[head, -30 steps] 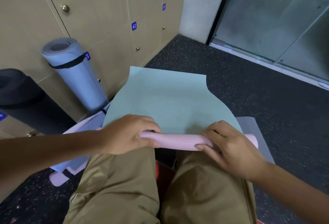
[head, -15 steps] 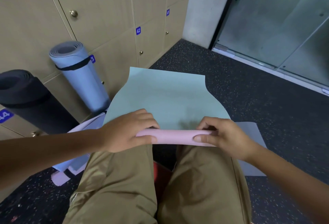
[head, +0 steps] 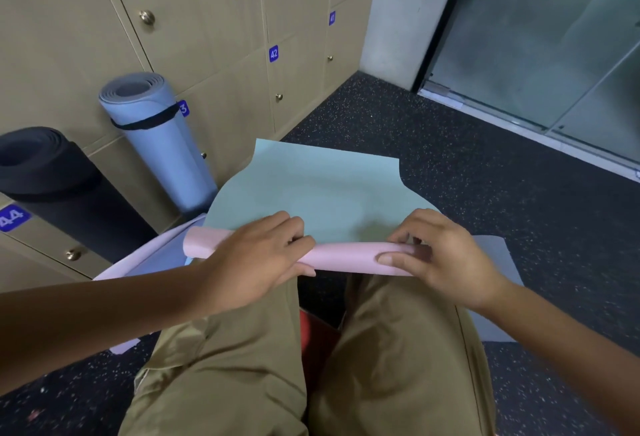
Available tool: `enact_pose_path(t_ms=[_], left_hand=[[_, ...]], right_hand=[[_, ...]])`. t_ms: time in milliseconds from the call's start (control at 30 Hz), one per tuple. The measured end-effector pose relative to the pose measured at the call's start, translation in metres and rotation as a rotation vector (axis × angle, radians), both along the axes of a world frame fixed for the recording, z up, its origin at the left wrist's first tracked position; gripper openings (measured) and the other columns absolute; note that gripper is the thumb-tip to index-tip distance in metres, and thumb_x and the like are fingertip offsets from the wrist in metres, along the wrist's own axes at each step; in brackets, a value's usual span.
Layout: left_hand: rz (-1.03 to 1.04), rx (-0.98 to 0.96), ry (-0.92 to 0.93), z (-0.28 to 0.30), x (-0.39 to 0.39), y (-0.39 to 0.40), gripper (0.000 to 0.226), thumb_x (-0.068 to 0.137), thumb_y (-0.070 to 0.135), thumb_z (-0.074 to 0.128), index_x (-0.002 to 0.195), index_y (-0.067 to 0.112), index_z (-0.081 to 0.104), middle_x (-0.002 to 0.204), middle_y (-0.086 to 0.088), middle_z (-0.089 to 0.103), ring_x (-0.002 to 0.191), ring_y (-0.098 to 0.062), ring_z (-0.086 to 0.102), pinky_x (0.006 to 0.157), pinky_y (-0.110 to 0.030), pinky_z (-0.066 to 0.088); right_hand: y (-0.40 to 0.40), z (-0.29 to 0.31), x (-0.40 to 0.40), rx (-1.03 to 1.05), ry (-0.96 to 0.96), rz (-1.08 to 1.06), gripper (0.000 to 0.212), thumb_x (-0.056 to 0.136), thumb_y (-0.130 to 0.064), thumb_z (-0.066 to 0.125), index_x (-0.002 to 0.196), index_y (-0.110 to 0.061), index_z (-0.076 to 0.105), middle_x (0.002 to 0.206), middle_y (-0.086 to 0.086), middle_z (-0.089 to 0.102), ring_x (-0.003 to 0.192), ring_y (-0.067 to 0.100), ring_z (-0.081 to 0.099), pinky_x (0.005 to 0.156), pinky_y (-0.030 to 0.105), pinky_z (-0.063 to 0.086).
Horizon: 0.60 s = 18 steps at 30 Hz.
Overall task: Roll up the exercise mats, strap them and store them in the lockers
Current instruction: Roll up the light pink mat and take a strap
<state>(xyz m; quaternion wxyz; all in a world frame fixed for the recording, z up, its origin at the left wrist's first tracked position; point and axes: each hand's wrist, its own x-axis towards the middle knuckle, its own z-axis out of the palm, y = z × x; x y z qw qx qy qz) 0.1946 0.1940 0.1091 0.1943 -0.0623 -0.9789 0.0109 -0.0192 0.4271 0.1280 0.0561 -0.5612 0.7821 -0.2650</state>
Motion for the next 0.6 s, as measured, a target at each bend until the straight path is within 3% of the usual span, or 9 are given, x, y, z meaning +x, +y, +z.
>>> enact_pose_path(t_ms=[100,200,333,433,533,600], left_hand=[[0.028,0.121,-0.032,-0.002,0.001,-0.001,0.04,0.103,0.047,0.047,0.09,0.014,0.066,0.087,0.002,0.051,0.076,-0.02,0.047,0.064,-0.029,0.028],[0.05,0.269,-0.127,-0.002,-0.005,-0.008,0.041,0.101,0.053,0.045,0.098,0.018,0.067,0.089,0.005,0.049,0.08,-0.017,0.046,0.067,-0.027,0.029],[0.044,0.463,-0.316,0.004,-0.02,-0.022,0.045,0.096,0.063,0.044,0.098,0.023,0.065,0.086,0.007,0.048,0.08,-0.012,0.048,0.069,-0.028,0.035],[0.046,0.608,-0.401,0.008,-0.031,-0.033,0.051,0.093,0.066,0.044,0.097,0.022,0.069,0.085,0.004,0.053,0.082,-0.011,0.054,0.073,-0.023,0.039],[0.029,0.673,-0.356,0.006,-0.037,-0.036,0.049,0.092,0.065,0.051,0.1,0.022,0.074,0.09,0.008,0.06,0.087,-0.009,0.059,0.076,-0.021,0.041],[0.008,0.662,-0.245,0.004,-0.038,-0.035,0.045,0.092,0.06,0.057,0.111,0.022,0.075,0.101,0.014,0.061,0.093,-0.005,0.061,0.081,-0.02,0.043]], right_hand=[[0.007,-0.01,0.012,-0.104,0.332,0.009,0.04,0.097,-0.053,0.057,0.097,-0.015,0.07,0.092,-0.004,0.062,0.084,0.02,0.057,0.079,0.03,0.041],[0.014,-0.017,0.017,-0.087,0.49,-0.014,0.046,0.094,-0.054,0.062,0.106,-0.011,0.072,0.098,0.003,0.066,0.088,0.027,0.06,0.081,0.037,0.042],[0.012,-0.021,0.013,-0.075,0.399,-0.047,0.048,0.097,-0.056,0.054,0.11,-0.013,0.073,0.099,0.001,0.068,0.089,0.027,0.062,0.08,0.04,0.046],[0.005,-0.015,0.005,-0.023,0.27,-0.067,0.05,0.096,-0.063,0.048,0.107,-0.022,0.073,0.094,-0.007,0.068,0.088,0.019,0.062,0.079,0.035,0.044],[-0.003,-0.006,-0.005,0.05,0.067,-0.127,0.047,0.088,-0.072,0.049,0.099,-0.034,0.073,0.09,-0.016,0.067,0.088,0.005,0.058,0.077,0.016,0.039],[-0.007,-0.003,-0.01,0.095,-0.054,-0.149,0.046,0.081,-0.078,0.049,0.094,-0.04,0.072,0.092,-0.019,0.068,0.091,0.003,0.059,0.078,0.018,0.041]])
